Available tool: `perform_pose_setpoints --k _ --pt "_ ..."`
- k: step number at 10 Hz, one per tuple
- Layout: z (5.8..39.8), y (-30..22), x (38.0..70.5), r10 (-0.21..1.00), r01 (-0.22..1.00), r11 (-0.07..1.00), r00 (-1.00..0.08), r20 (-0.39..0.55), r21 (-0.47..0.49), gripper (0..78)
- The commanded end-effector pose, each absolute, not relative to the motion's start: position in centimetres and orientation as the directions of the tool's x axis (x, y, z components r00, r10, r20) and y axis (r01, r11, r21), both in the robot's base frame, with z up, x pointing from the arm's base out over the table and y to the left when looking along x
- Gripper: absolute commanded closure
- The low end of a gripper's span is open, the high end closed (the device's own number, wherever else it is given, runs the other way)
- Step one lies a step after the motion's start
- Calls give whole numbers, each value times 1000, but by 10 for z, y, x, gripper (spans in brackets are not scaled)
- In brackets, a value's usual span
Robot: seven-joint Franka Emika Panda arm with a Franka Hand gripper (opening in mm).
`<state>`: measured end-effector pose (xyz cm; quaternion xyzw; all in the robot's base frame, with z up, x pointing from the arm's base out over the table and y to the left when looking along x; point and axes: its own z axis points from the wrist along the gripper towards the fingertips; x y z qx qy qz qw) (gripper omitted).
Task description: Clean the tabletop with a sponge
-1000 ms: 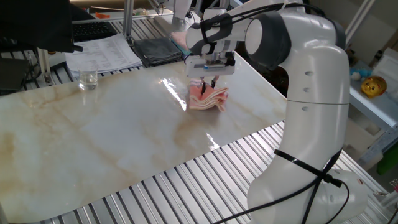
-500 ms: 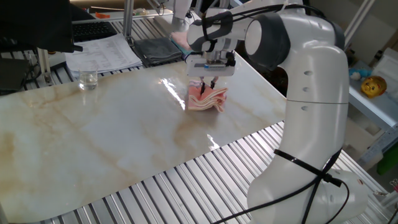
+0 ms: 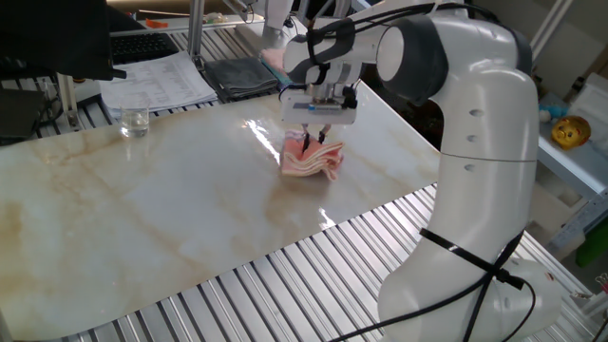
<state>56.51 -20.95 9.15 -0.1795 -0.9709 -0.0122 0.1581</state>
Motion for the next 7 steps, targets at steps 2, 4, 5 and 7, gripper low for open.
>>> perform_pose_setpoints --k 2,4,5,7 --pt "97 -180 536 394 412 911 -856 335 -20 764" --pt "87 -187 549 395 413 911 -862 319 -11 764" --pt "82 -197 559 383 405 914 -868 315 3 764" --pt "84 -228 583 354 382 924 -881 316 32 764"
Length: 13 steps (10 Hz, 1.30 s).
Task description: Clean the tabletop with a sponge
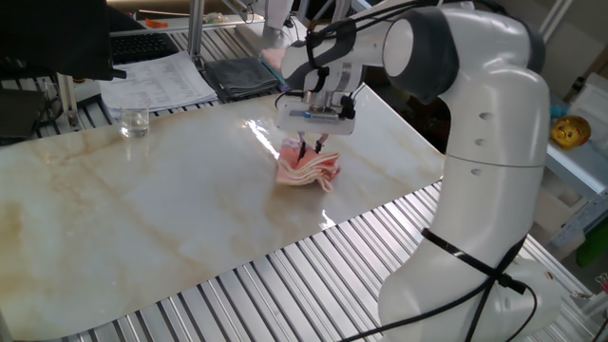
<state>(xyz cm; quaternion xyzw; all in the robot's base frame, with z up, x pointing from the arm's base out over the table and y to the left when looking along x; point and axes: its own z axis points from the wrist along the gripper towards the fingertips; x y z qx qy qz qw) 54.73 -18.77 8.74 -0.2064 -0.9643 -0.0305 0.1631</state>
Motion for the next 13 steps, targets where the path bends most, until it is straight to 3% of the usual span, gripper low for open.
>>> perform_pose_setpoints --k 1,8,13 --pt "87 -236 588 352 382 924 -880 318 35 764" --pt "103 -216 580 407 435 900 -867 288 38 764" --pt "103 -216 580 428 434 900 -856 289 -49 764"
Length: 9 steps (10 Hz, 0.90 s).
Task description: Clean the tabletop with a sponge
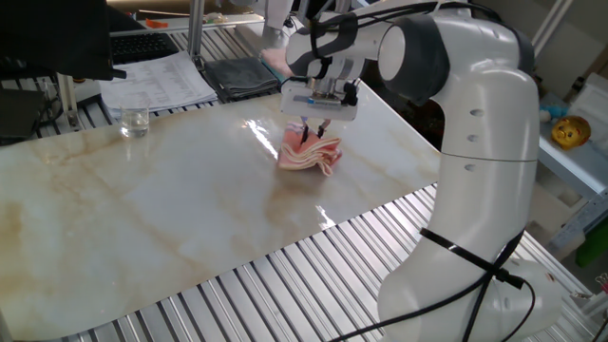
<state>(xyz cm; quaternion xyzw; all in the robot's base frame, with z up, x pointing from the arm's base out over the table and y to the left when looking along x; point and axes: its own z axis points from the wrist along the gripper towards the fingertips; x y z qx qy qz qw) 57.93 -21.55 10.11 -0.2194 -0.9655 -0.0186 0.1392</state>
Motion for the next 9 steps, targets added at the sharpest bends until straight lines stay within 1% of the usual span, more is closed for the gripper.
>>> perform_pose_setpoints --k 1,3,4,5,6,9 --pt "102 -216 580 432 437 898 -853 292 -52 764" --pt "91 -210 554 450 460 887 -838 310 -44 764" --pt "90 -209 550 450 461 886 -837 311 -42 764" --pt "90 -209 533 450 472 881 -830 330 -12 764" --pt "90 -209 530 450 474 881 -829 331 -10 764" --pt "90 -201 504 463 491 871 -815 349 -8 764"
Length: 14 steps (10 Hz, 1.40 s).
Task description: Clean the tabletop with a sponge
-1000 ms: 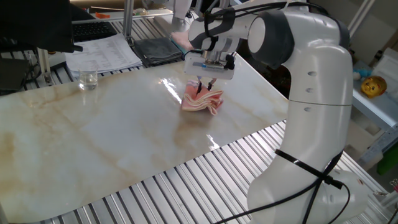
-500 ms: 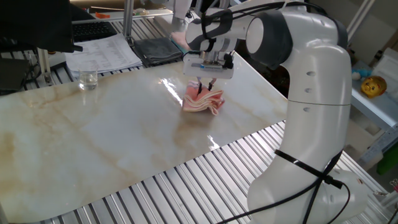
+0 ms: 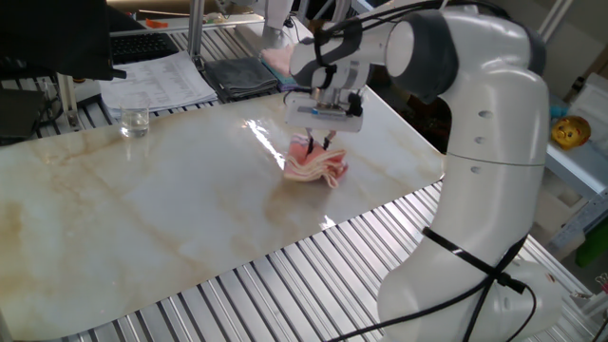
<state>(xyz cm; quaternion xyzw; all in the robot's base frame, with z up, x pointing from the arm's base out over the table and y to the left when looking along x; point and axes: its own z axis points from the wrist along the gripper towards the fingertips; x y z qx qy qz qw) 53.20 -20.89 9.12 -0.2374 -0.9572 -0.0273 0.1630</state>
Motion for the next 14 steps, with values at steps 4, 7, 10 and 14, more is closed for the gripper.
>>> perform_pose_setpoints --k 4,7,10,14 --pt "84 -172 487 473 505 863 -815 335 11 764" --pt "82 -151 487 475 507 862 -819 321 19 764" --pt "85 -142 486 458 502 863 -822 339 53 764" --pt "88 -142 497 460 499 866 -824 331 36 764"
